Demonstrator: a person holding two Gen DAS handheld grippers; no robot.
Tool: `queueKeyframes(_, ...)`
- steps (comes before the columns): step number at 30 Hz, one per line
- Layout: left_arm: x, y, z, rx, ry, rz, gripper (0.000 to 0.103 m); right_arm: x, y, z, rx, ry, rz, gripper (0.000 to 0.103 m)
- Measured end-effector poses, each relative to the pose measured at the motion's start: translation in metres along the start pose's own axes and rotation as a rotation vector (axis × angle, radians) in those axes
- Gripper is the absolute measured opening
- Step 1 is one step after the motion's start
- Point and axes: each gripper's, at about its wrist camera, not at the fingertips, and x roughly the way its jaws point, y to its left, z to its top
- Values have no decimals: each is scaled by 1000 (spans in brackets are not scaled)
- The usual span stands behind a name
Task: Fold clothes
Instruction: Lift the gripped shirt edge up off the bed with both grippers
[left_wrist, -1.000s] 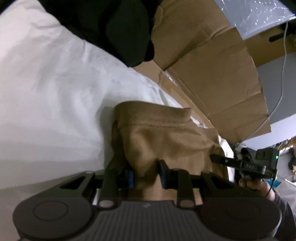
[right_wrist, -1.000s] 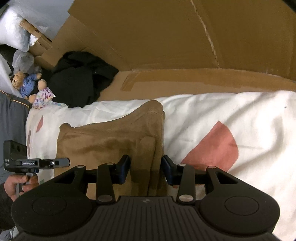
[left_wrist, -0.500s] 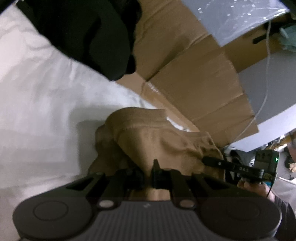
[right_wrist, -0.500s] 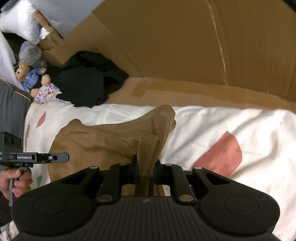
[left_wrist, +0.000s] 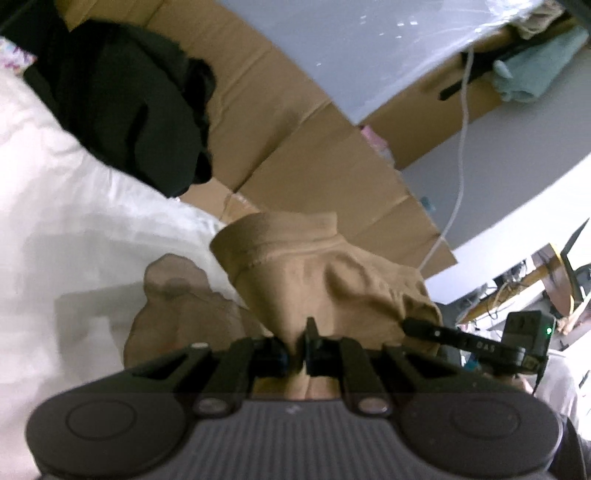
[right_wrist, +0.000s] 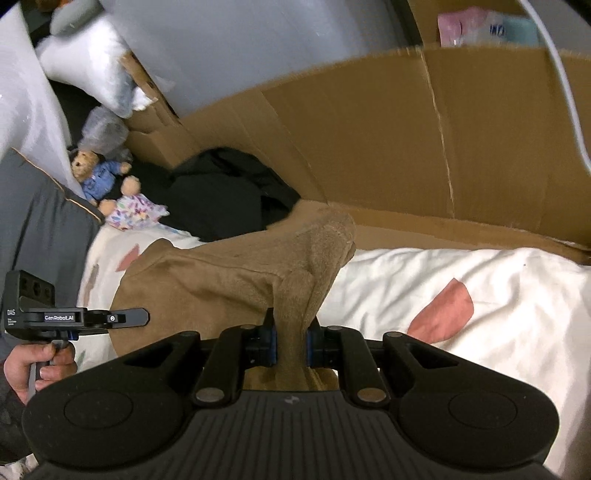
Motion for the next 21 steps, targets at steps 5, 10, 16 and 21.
queueKeyframes(5,-29,-26,-8,46,-10,-30,8,-47,20,-14,-29,-53,-2,14)
queueKeyframes(10,-63,-57,-23,73,8,-73,8,-105,49,-30,-65,-105,6,14)
queueKeyframes(16,-90,-88,-39,92,42,-54,8,-139,70,-45,-85,-117,3,14)
queueKeyframes(21,-105,-111,-44,115,31,-44,8,-159,91,-50,-135,-121,-3,14)
